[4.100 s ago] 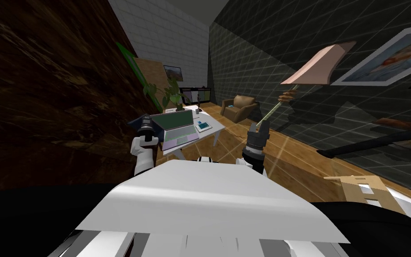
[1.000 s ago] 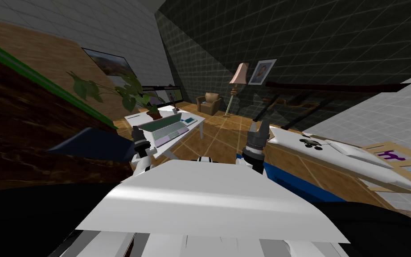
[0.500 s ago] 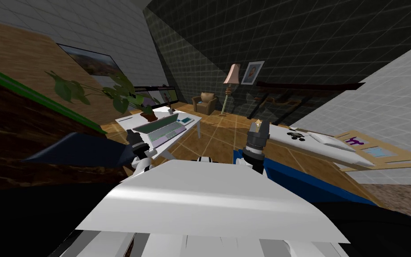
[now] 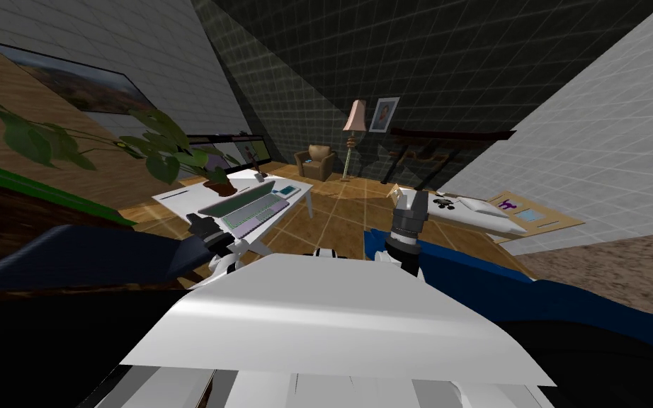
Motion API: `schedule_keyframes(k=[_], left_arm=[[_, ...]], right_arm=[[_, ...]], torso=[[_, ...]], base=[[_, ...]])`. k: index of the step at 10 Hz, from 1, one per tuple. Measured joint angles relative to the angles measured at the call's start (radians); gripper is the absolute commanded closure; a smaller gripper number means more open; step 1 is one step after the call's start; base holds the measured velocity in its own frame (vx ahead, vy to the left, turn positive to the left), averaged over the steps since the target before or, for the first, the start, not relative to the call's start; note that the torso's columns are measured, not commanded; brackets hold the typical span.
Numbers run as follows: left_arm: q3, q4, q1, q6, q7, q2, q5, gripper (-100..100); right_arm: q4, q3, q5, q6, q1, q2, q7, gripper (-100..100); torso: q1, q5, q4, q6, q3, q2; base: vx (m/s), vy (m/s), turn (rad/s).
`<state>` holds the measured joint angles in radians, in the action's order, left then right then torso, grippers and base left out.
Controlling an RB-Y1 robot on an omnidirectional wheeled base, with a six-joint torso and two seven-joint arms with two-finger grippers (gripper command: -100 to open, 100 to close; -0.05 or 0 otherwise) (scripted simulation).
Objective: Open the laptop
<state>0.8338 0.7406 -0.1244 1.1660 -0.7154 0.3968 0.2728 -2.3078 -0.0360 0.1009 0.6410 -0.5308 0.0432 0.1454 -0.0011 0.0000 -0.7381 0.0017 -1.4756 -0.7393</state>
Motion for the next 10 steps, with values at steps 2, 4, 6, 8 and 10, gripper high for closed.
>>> schedule_keyframes(k=[2, 4, 6, 8, 10], left_arm=[[0.006, -0.054, -0.004, 0.057, -0.063, 0.006, 0.059, 100], [0.008, -0.056, -0.001, 0.075, -0.089, 0.008, 0.074, -100], [0.012, -0.096, -0.037, 0.125, -0.055, 0.048, 0.057, -100], [0.015, -0.047, -0.022, 0.108, -0.056, 0.037, 0.057, -100], [0.022, -0.018, -0.043, 0.132, -0.031, 0.056, 0.039, -100]], right_arm=[[0.0, 0.0, 0.0, 0.0, 0.0, 0.0, 0.0, 0], [0.0, 0.0, 0.0, 0.0, -0.001, 0.0, 0.0, 0], [0.0, 0.0, 0.0, 0.0, -0.001, 0.0, 0.0, 0], [0.0, 0.0, 0.0, 0.0, -0.001, 0.0, 0.0, 0], [0.0, 0.0, 0.0, 0.0, -0.001, 0.0, 0.0, 0]], torso=[[0.001, 0.0, 0.0, -0.002, -0.001, 0.003], [0.001, 0.0, 0.001, -0.001, -0.003, 0.005], [0.002, 0.0, 0.0, -0.002, -0.001, 0.002], [0.001, 0.0, 0.0, -0.002, 0.0, 0.0], [0.002, 0.0, 0.0, -0.002, 0.0, 0.001]], base=[[-0.033, -0.007, 0.006], [0.001, 0.004, 0.018], [0.007, 0.012, 0.006], [0.002, 0.005, 0.01], [0.009, 0.033, 0.008]])
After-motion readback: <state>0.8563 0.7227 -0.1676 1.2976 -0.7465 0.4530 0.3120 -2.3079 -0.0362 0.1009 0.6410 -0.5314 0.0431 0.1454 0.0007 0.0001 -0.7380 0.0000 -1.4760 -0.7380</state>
